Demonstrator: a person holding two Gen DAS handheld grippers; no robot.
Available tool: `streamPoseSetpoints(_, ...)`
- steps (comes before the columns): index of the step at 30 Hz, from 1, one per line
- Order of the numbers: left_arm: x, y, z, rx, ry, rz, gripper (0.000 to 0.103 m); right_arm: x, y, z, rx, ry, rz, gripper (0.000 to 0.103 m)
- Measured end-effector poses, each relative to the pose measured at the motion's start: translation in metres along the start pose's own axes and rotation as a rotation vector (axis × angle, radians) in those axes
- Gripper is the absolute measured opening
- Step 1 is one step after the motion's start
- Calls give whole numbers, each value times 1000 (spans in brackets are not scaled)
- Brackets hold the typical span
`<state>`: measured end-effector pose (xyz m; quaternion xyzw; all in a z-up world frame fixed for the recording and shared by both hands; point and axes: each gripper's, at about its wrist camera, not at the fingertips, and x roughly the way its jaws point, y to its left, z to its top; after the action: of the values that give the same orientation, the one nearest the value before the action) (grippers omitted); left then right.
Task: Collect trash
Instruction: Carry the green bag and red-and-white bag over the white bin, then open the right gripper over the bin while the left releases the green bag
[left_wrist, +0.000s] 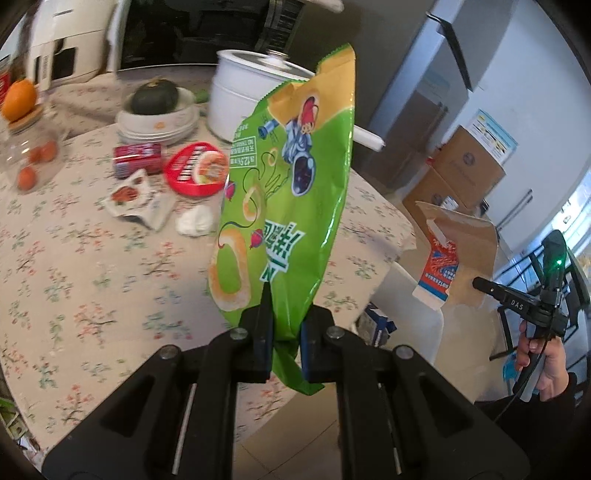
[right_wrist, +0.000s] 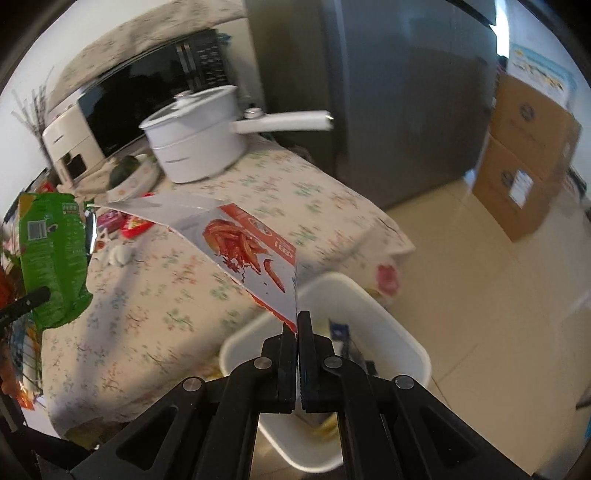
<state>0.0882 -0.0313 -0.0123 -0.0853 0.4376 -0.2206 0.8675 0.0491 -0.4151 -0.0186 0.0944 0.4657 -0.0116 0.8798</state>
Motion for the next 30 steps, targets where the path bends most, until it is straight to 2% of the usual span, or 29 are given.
streamPoseSetpoints(7,22,-36,-5,62,37,-35,12,5,-34,-22,54,57,5,1)
streamPoseSetpoints(17,51,-77,-15,137,98,-84,12,34,-68,-47,172,194,47,2)
streamPoseSetpoints(22,62,-102,-18,179,116,-123,12,40,-75,-49,206,212,48,2)
streamPoseSetpoints(25,71,-115,-21,197,131,-154,12,43,-85,-51,250,223,37,5)
streamPoseSetpoints(27,78,-125,-24,212,147,-174,12,42,-92,-53,300,214,43,14)
streamPoseSetpoints(30,90,-141,-29,241,178,-200,12,35,-99,-52,323,191,43,17)
